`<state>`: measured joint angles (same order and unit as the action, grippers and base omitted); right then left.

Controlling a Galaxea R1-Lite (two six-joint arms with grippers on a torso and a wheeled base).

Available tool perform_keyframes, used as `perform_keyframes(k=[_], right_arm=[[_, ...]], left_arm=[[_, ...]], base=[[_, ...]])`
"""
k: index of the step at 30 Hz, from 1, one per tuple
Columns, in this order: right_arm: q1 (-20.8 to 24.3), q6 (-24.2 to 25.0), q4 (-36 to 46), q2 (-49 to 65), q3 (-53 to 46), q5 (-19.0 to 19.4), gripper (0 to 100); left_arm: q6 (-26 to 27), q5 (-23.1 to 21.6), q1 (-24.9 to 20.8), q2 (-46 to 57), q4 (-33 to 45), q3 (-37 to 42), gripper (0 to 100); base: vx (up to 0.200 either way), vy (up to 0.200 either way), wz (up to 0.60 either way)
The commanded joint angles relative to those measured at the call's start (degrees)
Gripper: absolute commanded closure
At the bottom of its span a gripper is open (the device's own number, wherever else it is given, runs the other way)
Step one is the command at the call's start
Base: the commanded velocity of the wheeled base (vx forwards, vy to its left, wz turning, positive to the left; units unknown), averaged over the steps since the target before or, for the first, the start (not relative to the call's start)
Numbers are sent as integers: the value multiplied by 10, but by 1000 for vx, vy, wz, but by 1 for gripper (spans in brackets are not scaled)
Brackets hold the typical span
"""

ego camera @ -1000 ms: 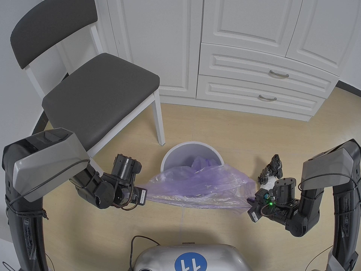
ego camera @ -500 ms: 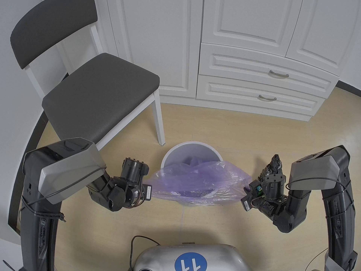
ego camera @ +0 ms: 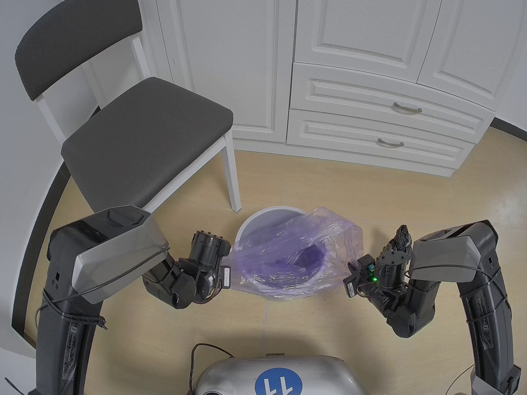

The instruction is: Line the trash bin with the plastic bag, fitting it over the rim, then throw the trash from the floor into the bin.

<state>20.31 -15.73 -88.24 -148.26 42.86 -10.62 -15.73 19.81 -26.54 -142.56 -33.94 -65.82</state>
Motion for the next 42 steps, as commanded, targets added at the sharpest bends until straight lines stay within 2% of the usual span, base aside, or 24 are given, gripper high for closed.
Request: perform_keyframes(k=[1,4,5,7,8,9,10,12,20,23,25,27,29,30,31,32,33,34,35,36,38,39,40,42], right_arm=[[-1,-1,0,17,-23,7,0],[-6,-1,-1,41,-50,15,0],[-11,-1,-2,65,-71,39,0],[-11,-1,-2,65,-71,39,0],[-27,2,0,120,-107,97,0],[-27,2,0,120,-107,97,0],[-45,9,3,146,-117,131,0],[-62,25,4,160,-119,156,0],[-84,109,54,220,-114,209,0],[-82,192,129,280,-109,250,0],[-77,231,189,304,-89,260,0],[-66,257,257,321,-63,251,0],[-44,274,331,338,-35,216,0],[-40,277,339,341,-30,207,0],[-20,293,390,346,-5,161,0],[-19,294,395,346,-2,157,0],[12,320,437,345,25,111,0],[31,339,459,342,41,89,0],[31,339,459,342,41,89,0],[66,377,491,332,75,53,0],[86,402,507,319,97,28,0],[111,430,524,299,129,-11,0],[111,430,524,299,129,-11,0],[125,441,528,269,165,-61,0]], left_arm=[[3,-3,0,18,-2,22,100],[9,-5,1,36,-3,39,100],[12,-8,2,50,-6,48,100],[12,-8,2,50,-6,48,100],[14,-35,3,71,-8,66,100],[14,-35,3,71,-8,66,100],[14,-51,3,76,-8,75,100],[15,-54,5,73,-8,75,100],[25,-56,13,61,-1,75,100],[26,-57,19,59,-3,75,100],[25,-60,19,62,-9,75,100],[25,-68,19,63,-9,78,100],[25,-74,19,62,-9,82,100],[25,-74,19,62,-9,83,100],[26,-79,19,63,-9,94,100],[27,-79,19,63,-9,96,0],[30,-90,19,67,-10,107,0],[31,-98,20,70,-10,111,0],[31,-98,20,70,-10,111,0],[33,-110,21,83,-10,116,0],[38,-116,24,94,-10,125,0],[58,-131,32,113,-10,146,0],[58,-131,32,113,-10,146,0],[117,-177,48,155,-10,192,0]], base=[[0,0,0],[0,0,0],[0,0,0],[0,0,0],[0,0,0],[0,0,0],[0,0,0],[0,0,0],[0,0,0],[0,0,0],[0,0,0],[0,0,0],[0,0,0],[0,0,0],[0,0,0],[0,0,0],[0,0,0],[0,0,0],[0,0,0],[0,0,0],[0,0,0],[0,0,0],[0,0,0],[0,0,0]])
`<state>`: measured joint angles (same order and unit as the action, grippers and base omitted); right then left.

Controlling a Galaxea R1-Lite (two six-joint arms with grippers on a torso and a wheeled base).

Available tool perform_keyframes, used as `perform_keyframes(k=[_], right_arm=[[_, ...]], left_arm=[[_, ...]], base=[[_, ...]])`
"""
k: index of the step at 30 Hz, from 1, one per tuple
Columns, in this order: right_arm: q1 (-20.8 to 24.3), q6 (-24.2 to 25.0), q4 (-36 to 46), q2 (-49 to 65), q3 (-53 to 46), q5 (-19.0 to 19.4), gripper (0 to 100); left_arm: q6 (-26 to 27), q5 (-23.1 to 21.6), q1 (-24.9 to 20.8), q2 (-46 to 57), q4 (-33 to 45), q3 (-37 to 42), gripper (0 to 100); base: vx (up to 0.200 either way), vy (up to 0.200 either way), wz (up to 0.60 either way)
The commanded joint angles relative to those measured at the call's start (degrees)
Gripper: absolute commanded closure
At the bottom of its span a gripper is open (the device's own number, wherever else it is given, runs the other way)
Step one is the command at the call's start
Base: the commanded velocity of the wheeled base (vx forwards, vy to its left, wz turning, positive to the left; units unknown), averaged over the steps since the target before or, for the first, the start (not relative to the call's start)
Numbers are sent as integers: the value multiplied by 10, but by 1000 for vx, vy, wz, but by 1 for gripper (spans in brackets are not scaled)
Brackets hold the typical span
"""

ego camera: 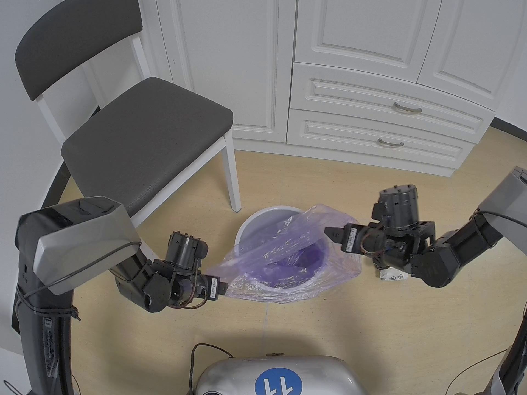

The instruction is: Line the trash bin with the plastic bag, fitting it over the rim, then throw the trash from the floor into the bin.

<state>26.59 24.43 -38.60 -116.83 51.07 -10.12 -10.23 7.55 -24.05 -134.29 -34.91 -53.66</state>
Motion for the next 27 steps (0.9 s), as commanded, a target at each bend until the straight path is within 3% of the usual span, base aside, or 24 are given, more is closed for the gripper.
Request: perform_keyframes(k=[1,3,5,12,19,20,23,27], right_arm=[[63,40,32,-47,83,-69,0],[59,37,34,-34,78,-71,0],[58,34,38,-16,70,-71,0],[58,9,55,38,47,-81,0],[30,-48,53,67,40,-112,0],[22,-65,48,78,27,-117,0],[10,-101,47,100,-2,-128,0],[-3,-147,18,123,-33,-142,0]], left_arm=[[73,-66,26,81,-1,80,0],[108,-110,28,124,-9,117,0],[123,-118,19,149,-23,138,0],[144,-57,-79,218,-63,194,0],[208,27,-129,181,-60,88,0],[252,55,-130,153,-61,53,0],[301,93,-133,91,-72,-5,0],[308,134,-162,35,-74,-63,0]], base=[[0,0,0],[0,0,0],[0,0,0],[0,0,0],[0,0,0],[0,0,0],[0,0,0],[0,0,0]])
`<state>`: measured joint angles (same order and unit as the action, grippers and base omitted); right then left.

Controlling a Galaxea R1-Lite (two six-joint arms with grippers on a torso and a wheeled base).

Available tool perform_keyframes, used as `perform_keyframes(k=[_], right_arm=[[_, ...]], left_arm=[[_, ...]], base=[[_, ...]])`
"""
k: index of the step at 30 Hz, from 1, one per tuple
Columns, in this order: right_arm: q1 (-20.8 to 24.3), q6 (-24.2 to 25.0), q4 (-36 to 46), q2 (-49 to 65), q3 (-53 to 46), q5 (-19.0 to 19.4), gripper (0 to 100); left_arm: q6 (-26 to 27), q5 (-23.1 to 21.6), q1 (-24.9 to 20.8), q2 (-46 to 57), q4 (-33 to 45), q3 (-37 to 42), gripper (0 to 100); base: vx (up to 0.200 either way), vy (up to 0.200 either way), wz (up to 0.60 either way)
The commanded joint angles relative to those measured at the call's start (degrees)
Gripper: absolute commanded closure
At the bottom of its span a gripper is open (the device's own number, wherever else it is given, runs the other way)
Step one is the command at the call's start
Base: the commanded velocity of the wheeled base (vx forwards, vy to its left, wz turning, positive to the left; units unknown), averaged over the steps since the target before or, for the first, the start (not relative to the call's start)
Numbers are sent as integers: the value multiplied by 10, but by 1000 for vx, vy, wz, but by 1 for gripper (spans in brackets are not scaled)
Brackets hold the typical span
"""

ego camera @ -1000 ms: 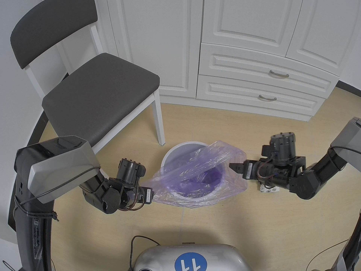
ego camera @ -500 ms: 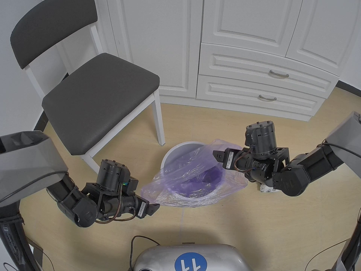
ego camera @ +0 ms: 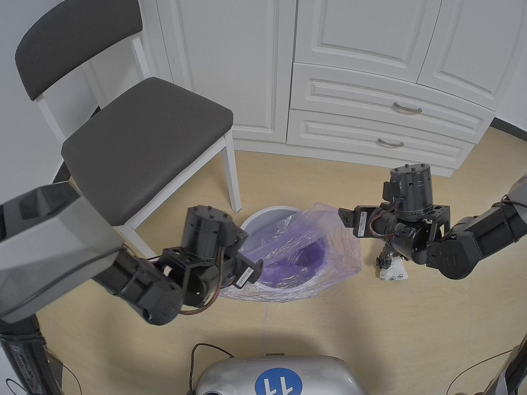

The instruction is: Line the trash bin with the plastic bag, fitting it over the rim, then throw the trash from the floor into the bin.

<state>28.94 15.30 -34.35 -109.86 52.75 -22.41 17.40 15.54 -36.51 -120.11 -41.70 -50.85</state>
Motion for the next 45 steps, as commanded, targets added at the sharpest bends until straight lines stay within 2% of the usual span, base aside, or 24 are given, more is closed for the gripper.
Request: perform_keyframes(k=[1,6,8,9,14,18,23,28,34,35,43,45], right_arm=[[-32,-70,-48,56,-61,-20,0],[-47,-106,-136,50,-91,-21,0],[-47,-106,-136,50,-91,-21,0],[-50,-117,-169,46,-97,-16,0],[-58,-120,-172,35,-93,-15,0],[-67,-119,-172,11,-82,-15,0],[-70,-119,-172,5,-80,-15,0],[-81,-118,-173,-14,-69,-15,0],[-87,-119,-173,-21,-64,-15,0],[-87,-119,-173,-22,-63,-15,0],[-93,-119,-173,-32,-61,-15,0],[-93,-120,-173,-39,-62,-15,0]], left_arm=[[32,67,-49,-124,-4,-112,0],[51,76,-64,-179,1,-182,0],[51,76,-64,-179,1,-182,0],[70,85,-66,-199,0,-222,0],[71,85,-74,-202,6,-246,0],[71,86,-72,-243,10,-312,0],[71,86,-71,-260,22,-347,0],[70,86,-63,-305,22,-450,0],[72,85,-63,-317,20,-468,0],[71,85,-63,-318,21,-469,100],[69,85,-59,-343,22,-493,100],[69,85,-36,-351,24,-502,100]], base=[[0,0,0],[0,0,0],[0,0,0],[0,0,0],[0,0,0],[0,0,0],[0,0,0],[0,0,0],[0,0,0],[0,0,0],[0,0,0],[0,0,0]])
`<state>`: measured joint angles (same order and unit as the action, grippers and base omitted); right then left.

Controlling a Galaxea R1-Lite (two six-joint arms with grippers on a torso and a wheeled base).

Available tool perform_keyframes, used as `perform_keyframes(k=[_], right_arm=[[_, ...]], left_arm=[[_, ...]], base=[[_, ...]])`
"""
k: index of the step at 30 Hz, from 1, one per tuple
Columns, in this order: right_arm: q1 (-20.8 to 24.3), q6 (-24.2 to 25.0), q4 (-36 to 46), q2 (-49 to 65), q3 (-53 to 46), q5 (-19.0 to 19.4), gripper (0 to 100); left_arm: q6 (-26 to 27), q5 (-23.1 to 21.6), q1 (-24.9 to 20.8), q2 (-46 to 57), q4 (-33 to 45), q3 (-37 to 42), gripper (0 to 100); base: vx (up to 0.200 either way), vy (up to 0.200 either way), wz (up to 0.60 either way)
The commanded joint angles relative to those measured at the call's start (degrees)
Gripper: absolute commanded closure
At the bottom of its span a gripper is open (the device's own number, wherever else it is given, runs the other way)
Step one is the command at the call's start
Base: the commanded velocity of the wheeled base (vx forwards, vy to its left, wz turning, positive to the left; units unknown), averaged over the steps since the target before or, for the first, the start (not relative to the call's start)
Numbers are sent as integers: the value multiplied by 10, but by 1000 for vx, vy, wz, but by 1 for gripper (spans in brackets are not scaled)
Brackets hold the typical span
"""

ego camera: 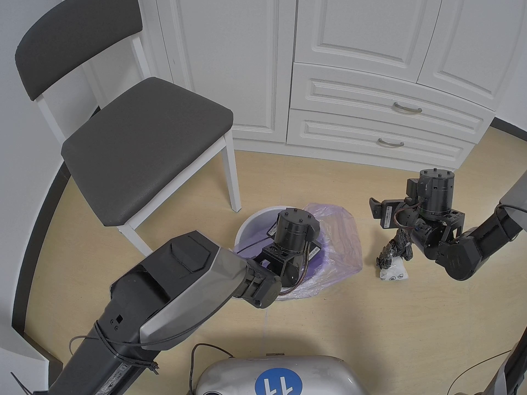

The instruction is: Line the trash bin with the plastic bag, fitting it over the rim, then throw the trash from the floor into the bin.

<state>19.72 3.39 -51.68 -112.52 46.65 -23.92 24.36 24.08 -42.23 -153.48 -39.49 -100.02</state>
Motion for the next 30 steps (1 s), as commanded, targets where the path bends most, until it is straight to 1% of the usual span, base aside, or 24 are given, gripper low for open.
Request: perform_keyframes(k=[1,4,8,11,12,15,20,25,28,30], right_arm=[[1,-1,0,-12,-1,0,0],[3,-1,0,-12,-2,0,0],[7,-2,0,-12,-6,0,0],[10,-2,0,-12,-7,0,0],[11,-2,0,-13,-8,0,0],[13,-2,0,-22,-8,0,0],[15,-2,0,-32,-8,0,0],[19,-2,0,-33,-10,0,0],[20,-2,0,-38,-11,0,0],[20,-2,0,-43,-11,0,0]], left_arm=[[1,0,31,-16,5,-12,100],[-3,0,55,-13,28,-13,100],[-12,0,76,-12,33,-7,100],[-32,0,77,-13,35,-1,100],[-41,-1,76,-12,41,14,100],[-46,-3,73,-15,44,32,100],[-56,-3,73,-21,43,25,100],[-62,-4,79,8,43,31,100],[-82,-13,80,25,44,36,100],[-93,-32,85,33,43,41,100]], base=[[0,0,0],[0,0,0],[0,0,0],[0,0,0],[0,0,0],[0,0,0],[0,0,0],[0,0,0],[0,0,0],[0,0,0]])
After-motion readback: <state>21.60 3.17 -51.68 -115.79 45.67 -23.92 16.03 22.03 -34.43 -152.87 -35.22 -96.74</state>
